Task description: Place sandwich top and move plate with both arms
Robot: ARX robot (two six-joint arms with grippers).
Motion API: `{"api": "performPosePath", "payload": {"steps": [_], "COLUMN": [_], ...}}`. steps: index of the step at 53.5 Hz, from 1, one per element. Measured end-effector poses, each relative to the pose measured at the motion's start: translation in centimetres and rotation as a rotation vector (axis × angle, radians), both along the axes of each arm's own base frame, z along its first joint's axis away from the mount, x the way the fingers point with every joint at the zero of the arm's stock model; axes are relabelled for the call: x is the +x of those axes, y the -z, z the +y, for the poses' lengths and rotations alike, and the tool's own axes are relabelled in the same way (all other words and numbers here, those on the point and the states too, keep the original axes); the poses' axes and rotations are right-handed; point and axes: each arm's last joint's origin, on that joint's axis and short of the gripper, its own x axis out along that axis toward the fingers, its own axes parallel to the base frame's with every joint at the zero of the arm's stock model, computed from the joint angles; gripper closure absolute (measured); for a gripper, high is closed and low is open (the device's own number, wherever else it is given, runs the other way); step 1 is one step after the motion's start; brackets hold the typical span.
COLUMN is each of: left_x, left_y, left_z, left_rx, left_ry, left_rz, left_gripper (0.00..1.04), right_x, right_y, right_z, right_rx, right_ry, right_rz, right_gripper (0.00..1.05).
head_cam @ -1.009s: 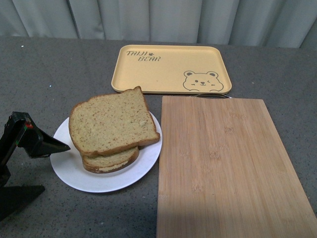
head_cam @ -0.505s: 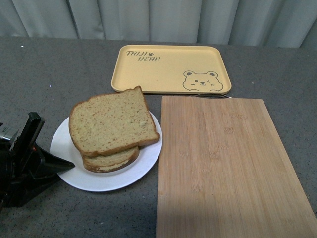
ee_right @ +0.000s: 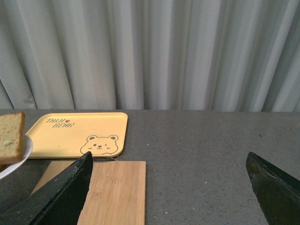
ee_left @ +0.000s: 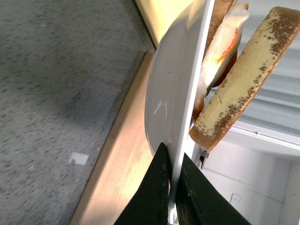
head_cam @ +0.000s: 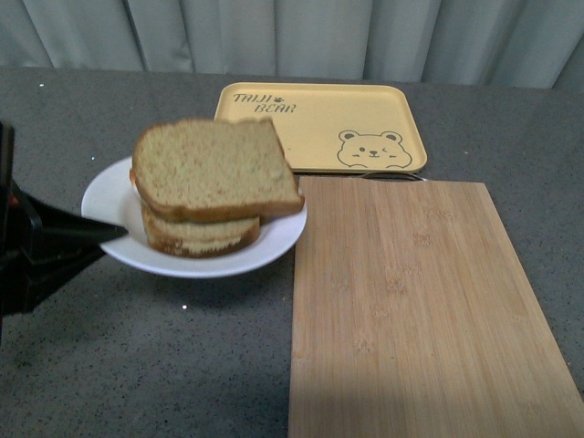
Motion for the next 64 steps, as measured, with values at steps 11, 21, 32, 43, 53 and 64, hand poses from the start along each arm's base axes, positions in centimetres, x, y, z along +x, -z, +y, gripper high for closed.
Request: {"api": "performPosePath", "payload": {"steps": [11,21,32,43,53,64], "left_x": [4.4,9.3,14.4,18.3,20.6,20.8], "left_y": [-0.6,-0.5,0.5,2.2,3.2,3.4], "left_z": [-3.2,-6.7,-10.1,-12.8,-13.9,-13.7], "left_rx": [-0.011,-0.031,-0.022,-0.010,0.002,0.002], "left_ry": [-0.024,-0.033,-0.031,-0.015,-0.022,-0.039], "left_rz": [-0.015,-0.023,0.000,0.027,0.043,0.044], "left_gripper": [1.01,1.01,1.01,1.01,1.01,0.87], "right_x": [0.0,0.0,0.0,0.0,0.0,0.0], "right_y": [0.0,0.0,0.0,0.0,0.0,0.0], "right_z": [0.0,0.0,0.0,0.0,0.0,0.0], "right_rx": [0.000,0.000,0.000,0.000,0.000,0.000], "right_ry": [0.000,0.000,0.000,0.000,0.000,0.000], "right_rz": [0.000,0.000,0.000,0.000,0.000,0.000], "right_gripper": [0.09,0.09,0.09,0.09,0.09,0.09]}}
